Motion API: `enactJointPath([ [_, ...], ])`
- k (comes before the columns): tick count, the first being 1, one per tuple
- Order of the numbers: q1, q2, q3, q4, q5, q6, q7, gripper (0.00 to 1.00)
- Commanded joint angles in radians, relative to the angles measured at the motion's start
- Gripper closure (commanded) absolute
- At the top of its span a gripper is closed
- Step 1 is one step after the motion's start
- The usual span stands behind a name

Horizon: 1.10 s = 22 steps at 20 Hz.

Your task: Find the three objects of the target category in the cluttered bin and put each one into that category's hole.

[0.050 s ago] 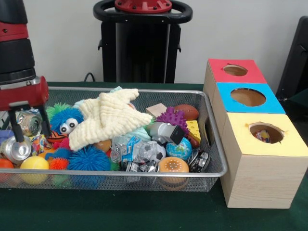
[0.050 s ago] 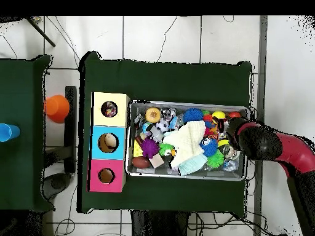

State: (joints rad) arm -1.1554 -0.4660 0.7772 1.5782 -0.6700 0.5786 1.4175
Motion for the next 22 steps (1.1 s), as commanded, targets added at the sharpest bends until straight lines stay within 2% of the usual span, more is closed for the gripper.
enactJointPath([
  [1,0.038,0.01,-0.099,0.047,0.025,-0.022,0.121,0.0],
  [8,0.075,0.045,-0.168,-0.005,0.027,0.002,0.117,0.0],
  [15,0.077,0.072,-0.188,-0.033,0.044,-0.003,0.095,0.0],
  [22,0.06,0.074,-0.183,-0.056,0.071,0.039,0.04,0.0],
])
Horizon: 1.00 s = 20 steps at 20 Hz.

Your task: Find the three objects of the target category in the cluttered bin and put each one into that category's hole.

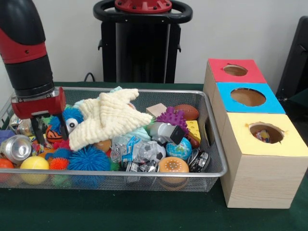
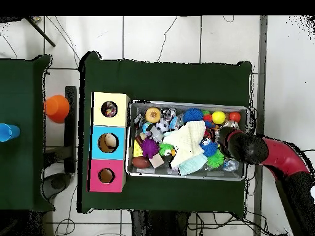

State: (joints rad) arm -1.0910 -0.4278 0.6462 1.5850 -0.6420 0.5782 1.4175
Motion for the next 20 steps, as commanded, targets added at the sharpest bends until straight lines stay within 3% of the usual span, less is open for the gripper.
enactJointPath([
  [1,-0.007,0.034,-0.051,-0.064,0.046,0.045,0.033,0.0],
  [8,-0.036,0.033,-0.027,-0.083,0.087,0.111,-0.047,0.0],
  [20,-0.053,0.025,-0.013,-0.1,0.105,0.145,-0.092,0.0],
])
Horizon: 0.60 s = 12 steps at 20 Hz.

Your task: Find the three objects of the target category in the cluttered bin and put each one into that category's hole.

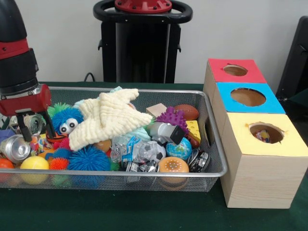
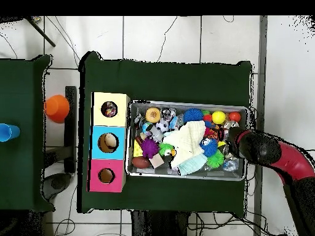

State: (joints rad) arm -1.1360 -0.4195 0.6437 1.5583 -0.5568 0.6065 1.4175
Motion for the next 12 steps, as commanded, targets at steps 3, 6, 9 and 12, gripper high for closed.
enactJointPath([
  [3,-0.007,0.02,-0.013,-0.08,0.015,0.109,-0.097,0.0],
  [6,-0.006,0.026,-0.018,-0.087,0.005,0.096,-0.098,0.0],
  [9,-0.001,0.035,-0.026,-0.076,-0.018,0.042,-0.078,0.0],
  [12,0.0,0.045,-0.031,-0.047,-0.047,-0.034,-0.052,0.0],
])
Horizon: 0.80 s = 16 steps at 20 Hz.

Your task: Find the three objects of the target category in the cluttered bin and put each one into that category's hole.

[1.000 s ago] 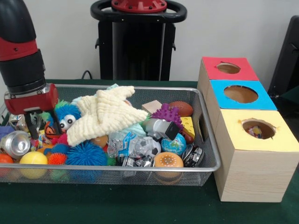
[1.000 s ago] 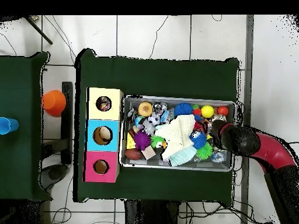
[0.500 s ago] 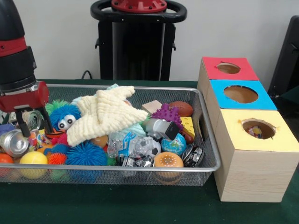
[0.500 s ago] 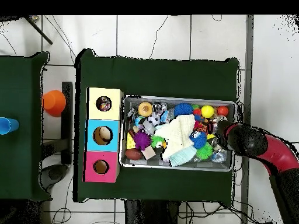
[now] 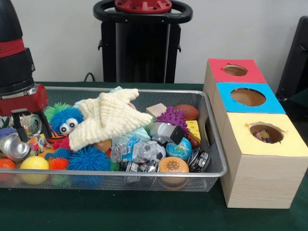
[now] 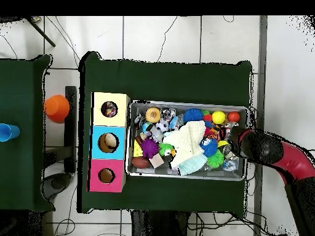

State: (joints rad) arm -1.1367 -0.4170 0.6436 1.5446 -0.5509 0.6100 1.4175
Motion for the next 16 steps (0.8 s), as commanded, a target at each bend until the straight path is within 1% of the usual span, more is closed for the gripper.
enactJointPath([
  [1,0.0,0.043,-0.032,-0.029,-0.058,-0.047,-0.05,0.0],
  [4,-0.005,0.036,-0.032,-0.024,-0.095,-0.087,-0.067,0.0],
  [9,-0.025,0.05,-0.017,-0.034,-0.11,-0.088,-0.098,0.0],
  [16,-0.017,0.054,-0.014,-0.036,-0.133,-0.103,-0.096,0.0],
])
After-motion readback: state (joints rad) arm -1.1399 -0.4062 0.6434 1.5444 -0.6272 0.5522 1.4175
